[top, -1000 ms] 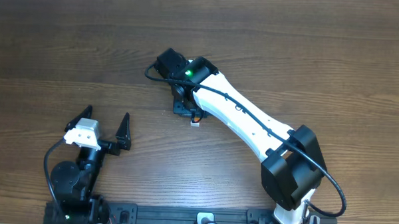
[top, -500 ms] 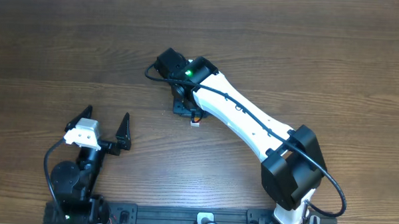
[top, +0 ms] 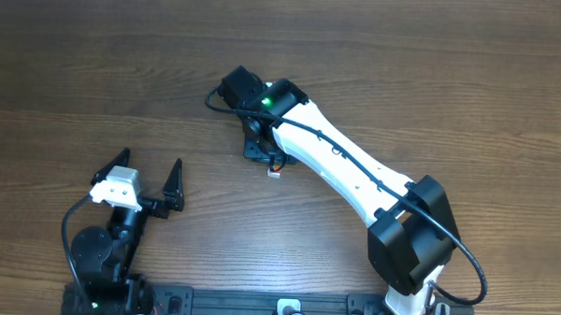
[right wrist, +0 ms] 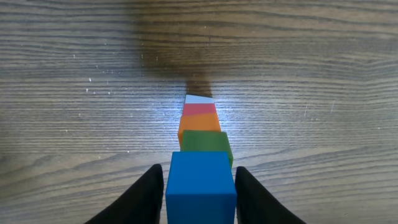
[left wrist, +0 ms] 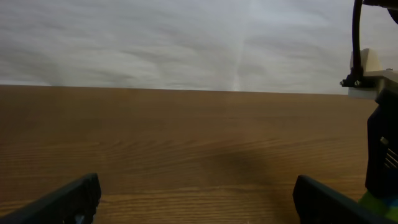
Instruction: Stack Cubes
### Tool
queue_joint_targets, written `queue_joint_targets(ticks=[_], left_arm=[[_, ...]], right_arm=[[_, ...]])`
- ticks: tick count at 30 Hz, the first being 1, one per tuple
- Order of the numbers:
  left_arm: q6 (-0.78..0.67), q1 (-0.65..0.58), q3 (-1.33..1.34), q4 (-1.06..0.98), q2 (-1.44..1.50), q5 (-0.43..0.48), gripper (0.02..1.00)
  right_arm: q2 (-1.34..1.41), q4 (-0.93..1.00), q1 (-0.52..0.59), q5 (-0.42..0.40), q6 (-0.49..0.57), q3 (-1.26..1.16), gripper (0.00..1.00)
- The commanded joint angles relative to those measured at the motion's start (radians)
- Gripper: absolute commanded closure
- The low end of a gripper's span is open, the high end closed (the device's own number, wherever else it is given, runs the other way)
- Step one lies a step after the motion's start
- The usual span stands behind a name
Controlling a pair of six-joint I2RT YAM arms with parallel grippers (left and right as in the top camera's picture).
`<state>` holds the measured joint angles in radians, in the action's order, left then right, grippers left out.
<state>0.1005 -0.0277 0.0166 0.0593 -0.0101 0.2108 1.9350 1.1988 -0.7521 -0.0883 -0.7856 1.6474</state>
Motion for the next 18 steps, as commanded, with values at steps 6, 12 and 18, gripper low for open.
queue_joint_targets(ticks=[6,12,18], left_arm=[[-0.015,-0.002,-0.010,-0.003,0.007,0.009,0.018],[-0.015,-0.002,-0.010,-0.003,0.007,0.009,0.018],[-0.015,-0.002,-0.010,-0.004,0.007,0.009,0.018]], right_arm=[[0.014,-0.003,0.006,-0.003,-0.006,-0.006,0.452],[0.014,-0.012,0.009,-0.003,-0.006,-0.006,0.009],[0.013,-0.071,0.058,-0.006,0.087,0.002,0.009]])
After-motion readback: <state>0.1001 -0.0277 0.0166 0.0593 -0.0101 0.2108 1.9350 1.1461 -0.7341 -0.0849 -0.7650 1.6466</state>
